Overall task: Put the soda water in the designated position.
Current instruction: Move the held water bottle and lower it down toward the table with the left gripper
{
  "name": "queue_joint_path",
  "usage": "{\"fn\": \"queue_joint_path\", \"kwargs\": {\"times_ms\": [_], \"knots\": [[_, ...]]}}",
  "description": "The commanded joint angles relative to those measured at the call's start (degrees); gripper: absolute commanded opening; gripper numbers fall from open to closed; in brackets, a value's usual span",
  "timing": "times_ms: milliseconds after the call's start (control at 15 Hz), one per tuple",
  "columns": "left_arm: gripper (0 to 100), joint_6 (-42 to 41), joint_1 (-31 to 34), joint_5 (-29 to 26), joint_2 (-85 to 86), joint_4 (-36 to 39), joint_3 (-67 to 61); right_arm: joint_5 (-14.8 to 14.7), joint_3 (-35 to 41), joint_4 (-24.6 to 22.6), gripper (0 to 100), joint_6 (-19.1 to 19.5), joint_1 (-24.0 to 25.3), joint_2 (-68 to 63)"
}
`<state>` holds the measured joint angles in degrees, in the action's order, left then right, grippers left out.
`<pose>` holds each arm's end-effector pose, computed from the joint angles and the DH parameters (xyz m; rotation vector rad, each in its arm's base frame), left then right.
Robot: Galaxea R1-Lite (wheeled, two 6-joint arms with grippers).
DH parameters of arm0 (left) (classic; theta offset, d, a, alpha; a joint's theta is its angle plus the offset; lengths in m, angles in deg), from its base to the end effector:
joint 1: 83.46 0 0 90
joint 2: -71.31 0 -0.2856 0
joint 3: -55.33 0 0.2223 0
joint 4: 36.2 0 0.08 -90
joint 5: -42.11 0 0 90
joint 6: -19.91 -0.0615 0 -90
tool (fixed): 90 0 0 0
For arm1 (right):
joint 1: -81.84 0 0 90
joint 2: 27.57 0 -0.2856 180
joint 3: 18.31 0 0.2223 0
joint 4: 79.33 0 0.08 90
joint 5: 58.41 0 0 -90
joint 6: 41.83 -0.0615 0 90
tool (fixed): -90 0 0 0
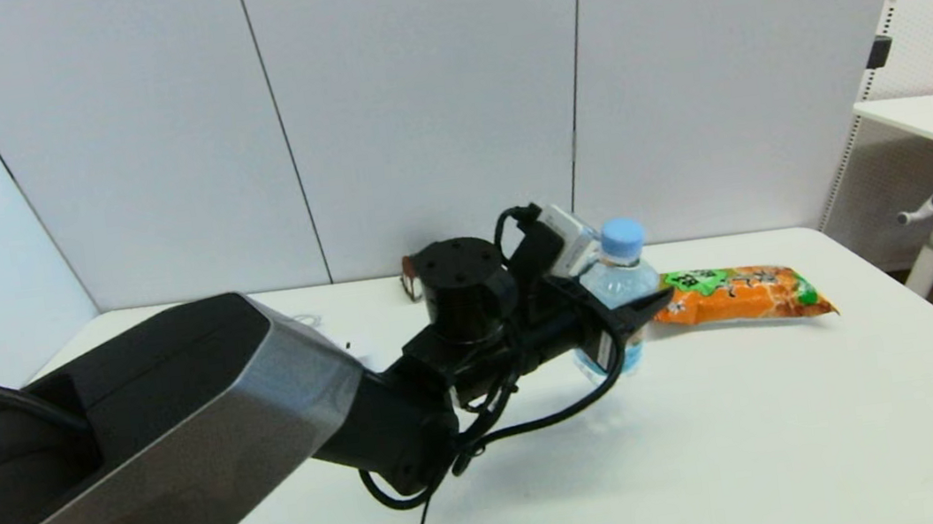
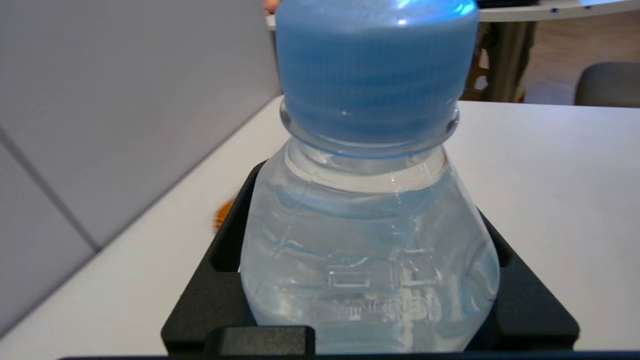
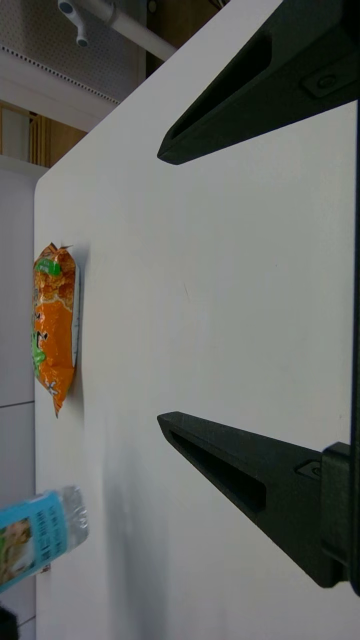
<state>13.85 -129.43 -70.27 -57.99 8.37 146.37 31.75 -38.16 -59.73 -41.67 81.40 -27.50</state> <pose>0.3248 -0.3696 0.0984 0.0689 -0.1773 -1.1842 0.0649 -0.0003 0.0762 -0.0028 -0.0056 -0.0049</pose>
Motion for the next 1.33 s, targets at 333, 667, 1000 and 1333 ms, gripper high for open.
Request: {"fn": "queue_joint_path", "kwargs": {"times_ms": [333,667,1000,1333], "knots": [[0,0.3,15.9,-0.2,5.3,-0.4,-6.3,0.0,0.0,0.0,100,0.0,0.0,0.0],[0,0.3,22.0,-0.2,4.6,0.4,-10.0,0.0,0.0,0.0,100,0.0,0.0,0.0],[0,0.4,24.8,-0.2,3.0,3.3,-10.5,0.0,0.0,0.0,100,0.0,0.0,0.0],[0,0.5,24.8,-0.3,1.2,3.7,-10.2,0.0,0.0,0.0,100,0.0,0.0,0.0]]}}
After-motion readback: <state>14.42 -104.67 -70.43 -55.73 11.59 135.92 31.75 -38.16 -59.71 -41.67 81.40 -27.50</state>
